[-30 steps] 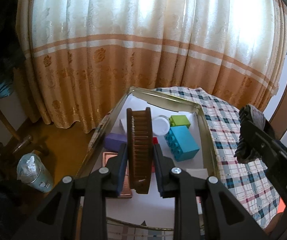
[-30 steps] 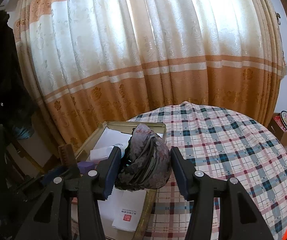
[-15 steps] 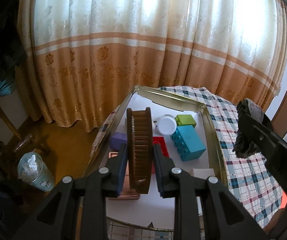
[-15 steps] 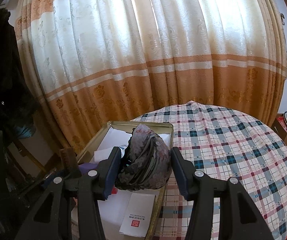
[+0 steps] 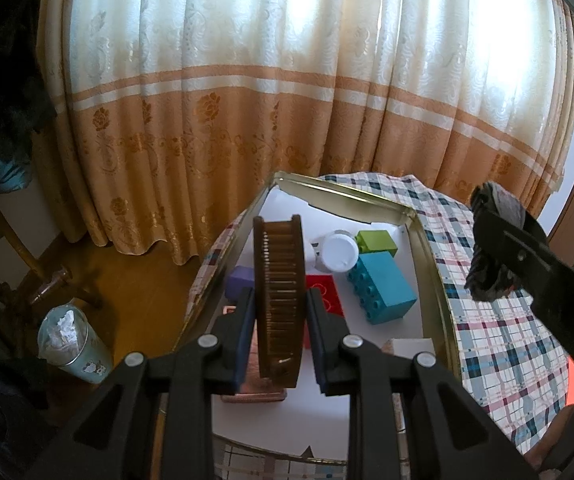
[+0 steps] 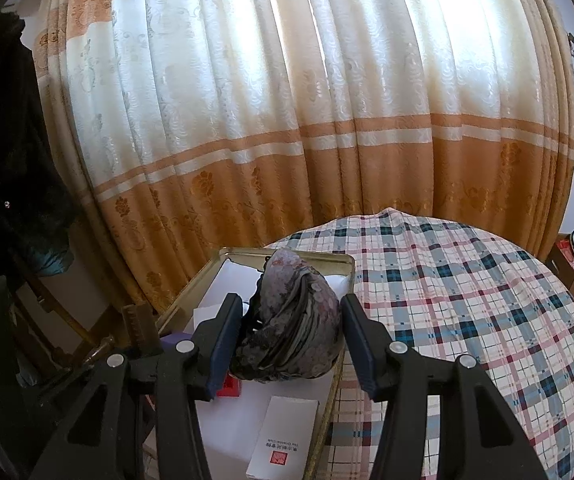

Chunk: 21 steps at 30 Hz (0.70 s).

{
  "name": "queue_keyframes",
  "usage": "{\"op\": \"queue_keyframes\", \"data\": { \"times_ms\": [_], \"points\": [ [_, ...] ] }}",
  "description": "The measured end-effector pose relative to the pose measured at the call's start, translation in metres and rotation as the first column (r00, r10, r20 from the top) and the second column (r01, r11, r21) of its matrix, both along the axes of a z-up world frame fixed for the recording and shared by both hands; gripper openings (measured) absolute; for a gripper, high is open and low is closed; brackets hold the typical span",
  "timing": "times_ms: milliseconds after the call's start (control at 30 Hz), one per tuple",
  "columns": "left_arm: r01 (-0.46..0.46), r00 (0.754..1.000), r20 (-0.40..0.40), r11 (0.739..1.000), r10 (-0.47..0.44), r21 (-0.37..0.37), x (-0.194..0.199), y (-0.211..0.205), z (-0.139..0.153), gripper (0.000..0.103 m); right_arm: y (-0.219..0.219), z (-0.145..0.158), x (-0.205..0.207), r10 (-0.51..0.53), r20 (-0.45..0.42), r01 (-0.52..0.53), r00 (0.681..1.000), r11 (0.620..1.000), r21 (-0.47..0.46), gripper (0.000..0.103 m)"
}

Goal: Organize rigid objects
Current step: 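Lower both items into the tray and open both grippers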

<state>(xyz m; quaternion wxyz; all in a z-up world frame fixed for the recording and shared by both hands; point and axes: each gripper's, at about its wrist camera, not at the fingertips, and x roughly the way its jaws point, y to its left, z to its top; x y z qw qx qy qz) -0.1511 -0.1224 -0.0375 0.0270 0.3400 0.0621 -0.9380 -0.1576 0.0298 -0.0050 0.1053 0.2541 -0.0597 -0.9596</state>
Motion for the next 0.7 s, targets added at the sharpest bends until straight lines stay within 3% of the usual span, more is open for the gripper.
{"op": "queue_keyframes", "data": {
  "times_ms": [700],
  "points": [
    [0.008,1.0,0.011,0.999,-0.007,-0.036,-0.001,0.002,-0.006,0.024,-0.012,-0.025,-0.008,0.02,0.081,-0.024,0.997,0.999,0.039,0.054]
  ]
}}
